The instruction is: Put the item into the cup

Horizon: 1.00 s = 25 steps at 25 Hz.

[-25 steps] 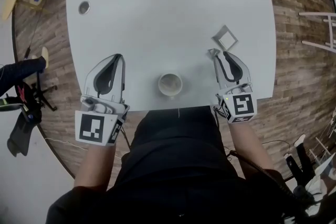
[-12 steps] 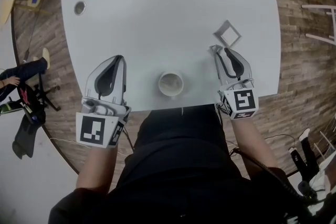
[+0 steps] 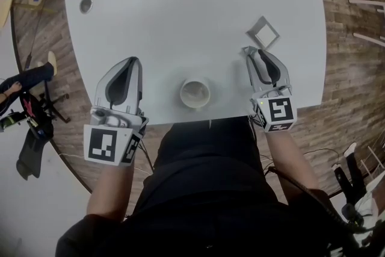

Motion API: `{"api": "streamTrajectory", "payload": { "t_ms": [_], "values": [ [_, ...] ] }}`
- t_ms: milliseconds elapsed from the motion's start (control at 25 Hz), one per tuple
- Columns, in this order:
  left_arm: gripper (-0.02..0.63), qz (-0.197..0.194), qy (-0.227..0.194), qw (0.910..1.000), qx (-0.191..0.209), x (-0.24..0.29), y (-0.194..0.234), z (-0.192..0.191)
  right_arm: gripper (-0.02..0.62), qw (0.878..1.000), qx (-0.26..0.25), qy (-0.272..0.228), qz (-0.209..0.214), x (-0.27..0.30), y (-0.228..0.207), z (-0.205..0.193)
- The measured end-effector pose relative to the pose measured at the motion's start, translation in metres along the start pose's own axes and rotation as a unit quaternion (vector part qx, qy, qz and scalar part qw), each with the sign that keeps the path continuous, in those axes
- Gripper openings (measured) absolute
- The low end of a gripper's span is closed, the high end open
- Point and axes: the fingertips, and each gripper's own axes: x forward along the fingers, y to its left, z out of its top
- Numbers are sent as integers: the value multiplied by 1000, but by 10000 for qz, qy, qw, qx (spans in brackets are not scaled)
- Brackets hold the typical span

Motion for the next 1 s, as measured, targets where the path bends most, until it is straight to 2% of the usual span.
{"api": "streamTrajectory", "payload": {
  "t_ms": [1000],
  "values": [
    [-2, 160, 205, 9996, -136, -6, 0, -12, 135, 9991, -110, 401, -16, 12, 1, -20]
  ]
}}
